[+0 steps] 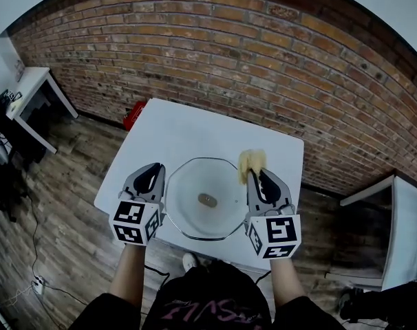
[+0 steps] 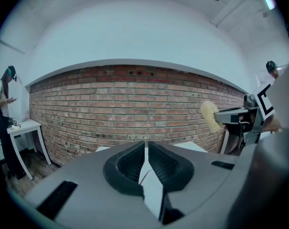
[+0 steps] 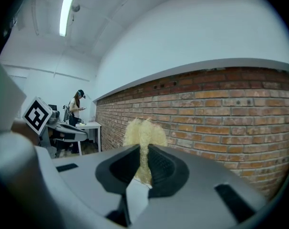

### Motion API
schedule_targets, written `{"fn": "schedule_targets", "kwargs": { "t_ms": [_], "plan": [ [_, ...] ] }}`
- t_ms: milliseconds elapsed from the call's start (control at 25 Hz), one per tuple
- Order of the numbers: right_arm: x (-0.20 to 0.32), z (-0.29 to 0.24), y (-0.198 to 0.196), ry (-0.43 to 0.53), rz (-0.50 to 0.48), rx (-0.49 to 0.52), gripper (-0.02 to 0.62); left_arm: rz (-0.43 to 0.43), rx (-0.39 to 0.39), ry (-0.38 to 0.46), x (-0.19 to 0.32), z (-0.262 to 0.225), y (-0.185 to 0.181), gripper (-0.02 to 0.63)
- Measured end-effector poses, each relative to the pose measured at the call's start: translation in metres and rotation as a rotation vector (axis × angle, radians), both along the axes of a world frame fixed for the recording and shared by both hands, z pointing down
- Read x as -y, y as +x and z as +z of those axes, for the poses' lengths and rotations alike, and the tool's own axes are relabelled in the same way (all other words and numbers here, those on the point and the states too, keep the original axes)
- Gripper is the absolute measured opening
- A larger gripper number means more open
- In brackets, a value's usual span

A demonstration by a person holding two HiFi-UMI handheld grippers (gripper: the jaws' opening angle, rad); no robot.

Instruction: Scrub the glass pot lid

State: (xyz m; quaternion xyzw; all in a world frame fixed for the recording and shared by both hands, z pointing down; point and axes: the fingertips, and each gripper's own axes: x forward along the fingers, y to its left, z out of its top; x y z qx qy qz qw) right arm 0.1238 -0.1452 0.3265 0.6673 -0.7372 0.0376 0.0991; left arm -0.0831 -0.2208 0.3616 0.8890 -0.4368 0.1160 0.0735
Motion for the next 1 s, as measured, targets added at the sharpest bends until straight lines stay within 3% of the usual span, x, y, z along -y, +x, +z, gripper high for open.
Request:
{"fn": "schedule_targets", "kwargs": {
  "t_ms": [1000],
  "plan": [
    [0.008, 0.103, -0.009, -0.21, -0.069, 0.064, 0.054, -0.058, 0.071, -0.185, -0.004, 0.095, -0.009, 0.029]
  ]
}}
